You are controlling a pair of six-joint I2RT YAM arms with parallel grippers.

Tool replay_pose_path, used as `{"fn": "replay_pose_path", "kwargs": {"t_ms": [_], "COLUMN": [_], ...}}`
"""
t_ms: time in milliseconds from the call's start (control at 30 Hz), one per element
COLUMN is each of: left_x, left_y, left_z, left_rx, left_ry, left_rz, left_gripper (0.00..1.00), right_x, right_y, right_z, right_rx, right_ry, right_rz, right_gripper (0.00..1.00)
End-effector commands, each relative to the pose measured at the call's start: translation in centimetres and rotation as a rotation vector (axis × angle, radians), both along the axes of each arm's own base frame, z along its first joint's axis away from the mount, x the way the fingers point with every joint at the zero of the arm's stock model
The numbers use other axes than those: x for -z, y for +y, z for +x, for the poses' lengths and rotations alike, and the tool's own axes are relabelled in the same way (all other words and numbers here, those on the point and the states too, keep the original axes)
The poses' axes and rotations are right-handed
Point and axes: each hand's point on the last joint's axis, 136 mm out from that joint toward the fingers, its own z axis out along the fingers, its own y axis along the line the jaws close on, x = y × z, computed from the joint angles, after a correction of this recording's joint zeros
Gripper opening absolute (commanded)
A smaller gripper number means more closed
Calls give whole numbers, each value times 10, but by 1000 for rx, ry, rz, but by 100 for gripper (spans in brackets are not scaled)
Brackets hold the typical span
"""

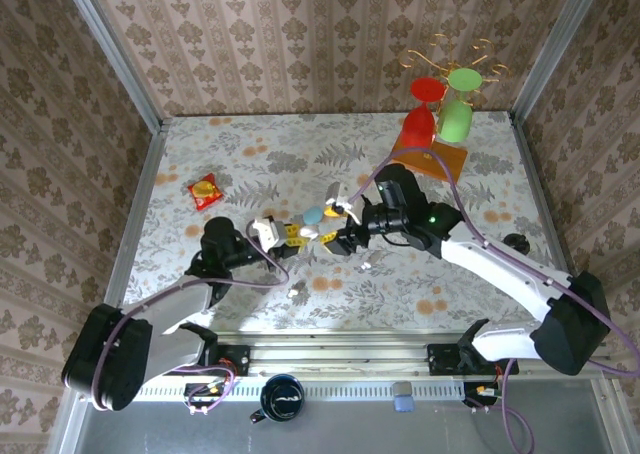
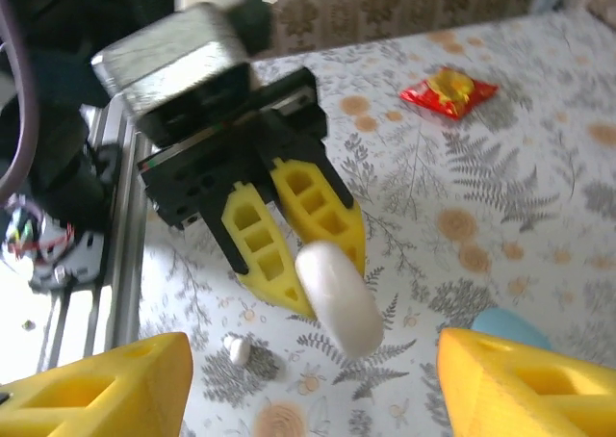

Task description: Insert the wireless bluetooth earbuds into the charging case

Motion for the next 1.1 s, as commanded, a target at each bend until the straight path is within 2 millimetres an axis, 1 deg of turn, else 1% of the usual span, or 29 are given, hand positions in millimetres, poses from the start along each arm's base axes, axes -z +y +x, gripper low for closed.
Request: {"fn": "replay_pose_path", "kwargs": {"t_ms": [0, 167, 233, 300, 400, 467, 533, 567, 600, 667, 700, 733, 767, 867, 967, 1067], "left_x": [-20, -26, -28, -29, -29, -30, -29, -28, -28, -27, -27, -27, -26, -25, -22, -17], "left_y": [-9, -12, -13, -15, -15, -16, -16, -15, -15, -14, -14, -14, -13, -11, -7, -2], "left_z": [-12, -16, -16, -17, -18, -18, -18, -17, -17, -16, -15, -14, -13, -10, -5, -2], "left_rx": [71, 82, 85, 89, 90, 89, 86, 82, 79, 68, 61, 54, 46, 21, -19, -61], "left_ry": [-15, -37, -42, -45, -47, -51, -55, -55, -58, -61, -64, -66, -70, -82, -95, -102], "left_rz": [-16, -17, -18, -20, -20, -21, -19, -18, -17, -16, -16, -16, -15, -11, -3, 28], "left_gripper": [0, 0, 0, 0, 0, 0, 0, 0, 0, 1, 5, 11, 20, 37, 59, 70], "right_x": [8, 12, 15, 17, 19, 18, 16, 24, 27, 28, 28, 28, 29, 32, 34, 45], "right_y": [-2, 3, 7, 9, 12, 13, 13, 14, 14, 14, 14, 13, 13, 10, 6, -2], "right_z": [-11, -11, -9, -9, -7, -7, -6, -4, -3, -2, -1, -1, 0, 6, 12, 20], "right_rx": [-125, -154, -154, -160, -162, -159, -157, -157, -156, -152, -148, -142, -136, -98, -51, 27], "right_ry": [-128, -133, -121, -106, -95, -94, -95, -79, -72, -68, -65, -62, -57, -47, -22, 51], "right_rz": [-97, -120, -118, -121, -117, -108, -108, -121, -127, -129, -129, -128, -126, -120, -102, -78], "right_gripper": [67, 57, 50, 46, 40, 37, 32, 30, 29, 27, 26, 25, 25, 23, 22, 22]}}
